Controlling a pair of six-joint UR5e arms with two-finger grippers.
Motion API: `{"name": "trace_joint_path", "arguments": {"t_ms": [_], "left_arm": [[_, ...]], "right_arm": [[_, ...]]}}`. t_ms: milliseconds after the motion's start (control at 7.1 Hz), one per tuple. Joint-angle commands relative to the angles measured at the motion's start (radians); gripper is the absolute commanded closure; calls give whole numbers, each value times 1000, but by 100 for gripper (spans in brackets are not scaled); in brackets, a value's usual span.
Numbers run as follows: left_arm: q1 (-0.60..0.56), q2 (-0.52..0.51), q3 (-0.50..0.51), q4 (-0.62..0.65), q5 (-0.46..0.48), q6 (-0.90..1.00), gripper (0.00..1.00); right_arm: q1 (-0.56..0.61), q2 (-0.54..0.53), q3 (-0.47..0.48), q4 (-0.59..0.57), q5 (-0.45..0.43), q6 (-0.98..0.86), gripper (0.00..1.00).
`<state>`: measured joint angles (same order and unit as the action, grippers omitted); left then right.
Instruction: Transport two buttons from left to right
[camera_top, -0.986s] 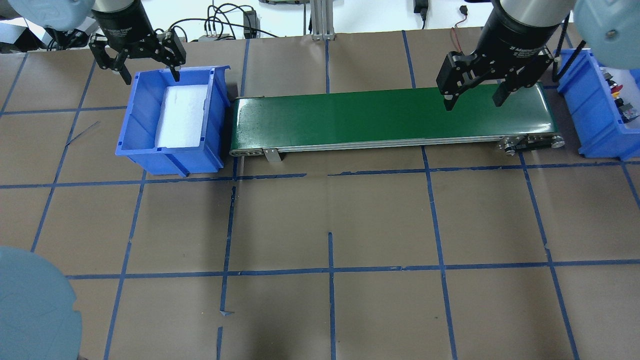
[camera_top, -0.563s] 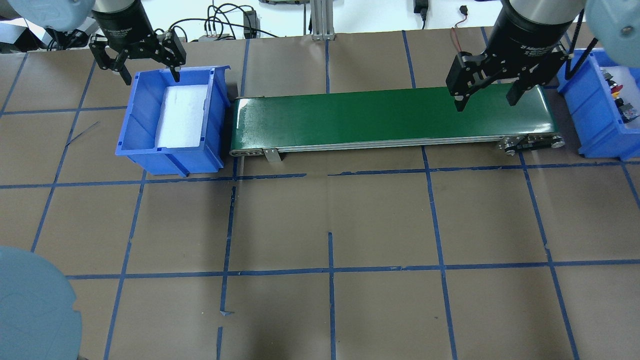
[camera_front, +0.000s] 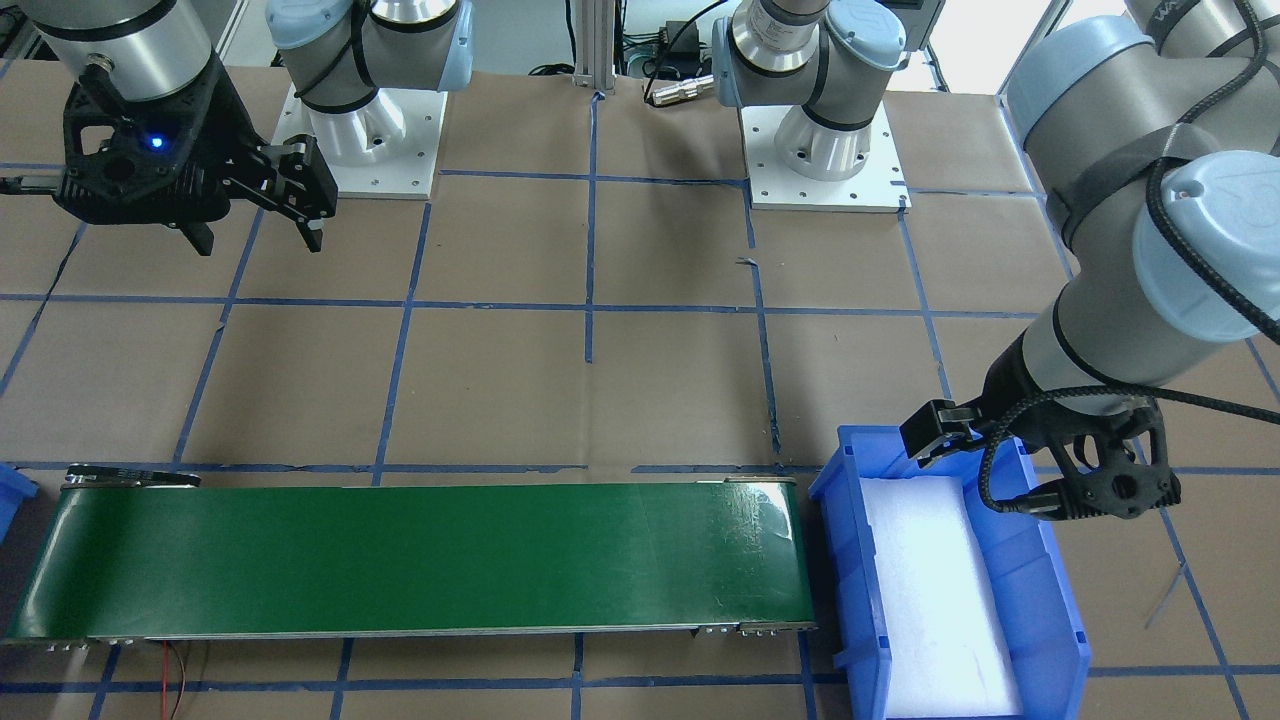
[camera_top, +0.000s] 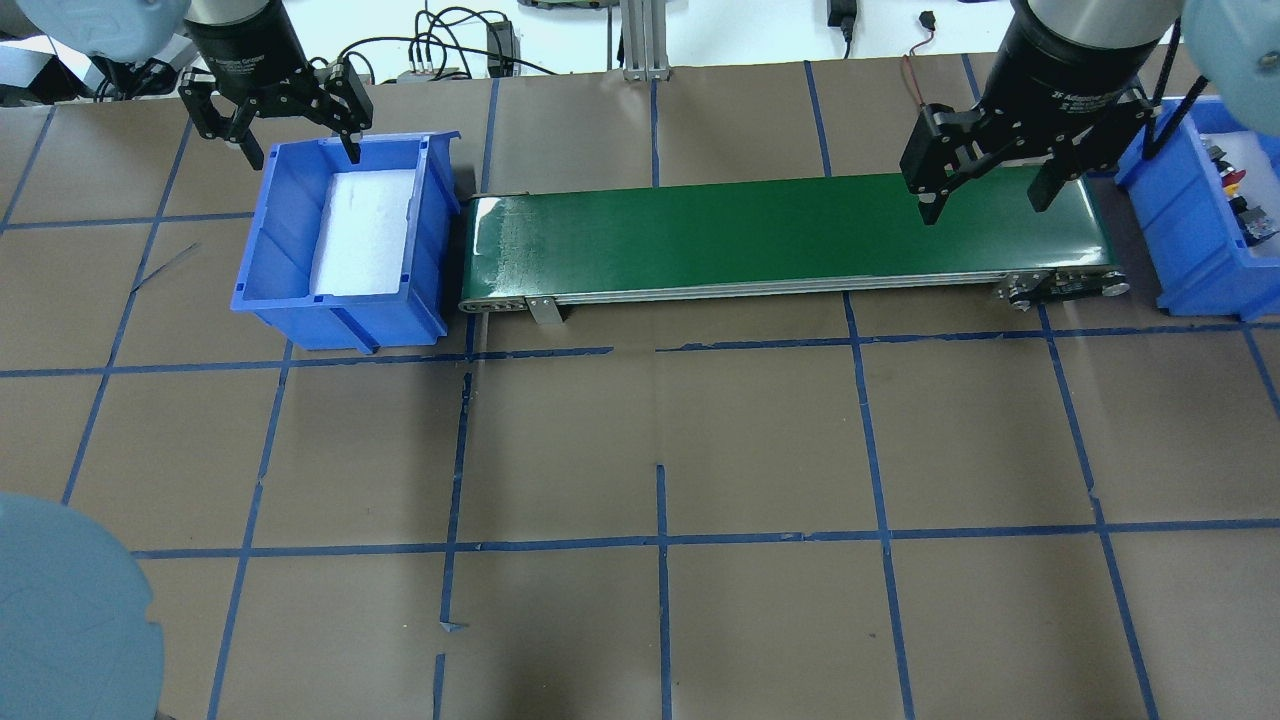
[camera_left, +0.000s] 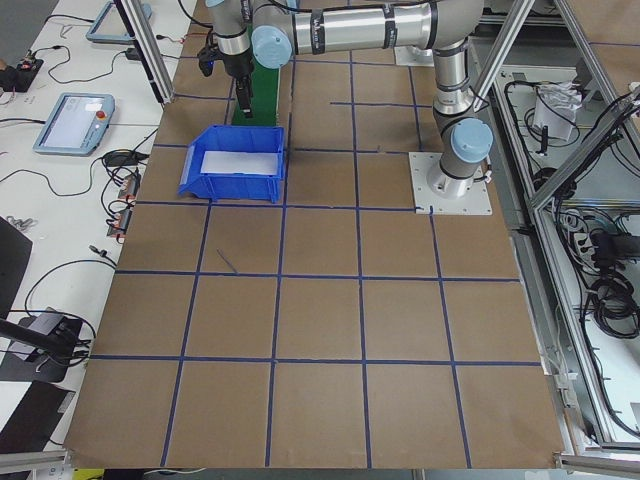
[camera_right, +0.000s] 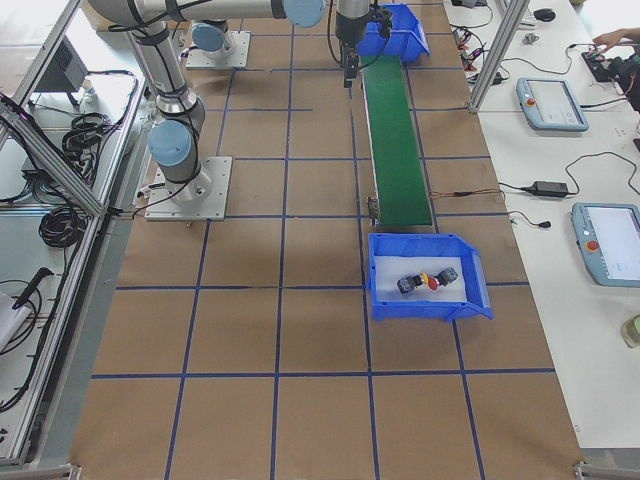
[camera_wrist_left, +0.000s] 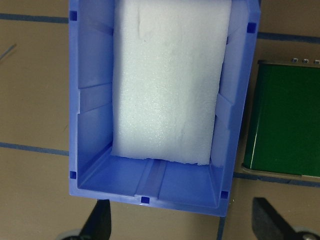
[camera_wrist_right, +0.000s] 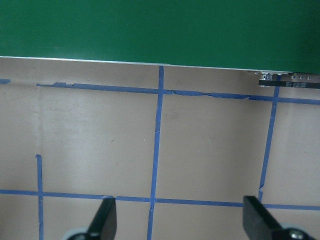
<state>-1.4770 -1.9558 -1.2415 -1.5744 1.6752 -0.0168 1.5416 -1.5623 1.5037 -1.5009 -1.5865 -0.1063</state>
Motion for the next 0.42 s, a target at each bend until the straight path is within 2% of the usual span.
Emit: {"name": "trace_joint_path", "arguments": {"t_ms": [0,282], "left_arm": [[0,0,-1,-1,0,0,0],[0,0,0,1,0,0,0]], "right_arm": [[0,-1,1,-1,-1,4,10],[0,-1,4,-4,-3,4,10]]}}
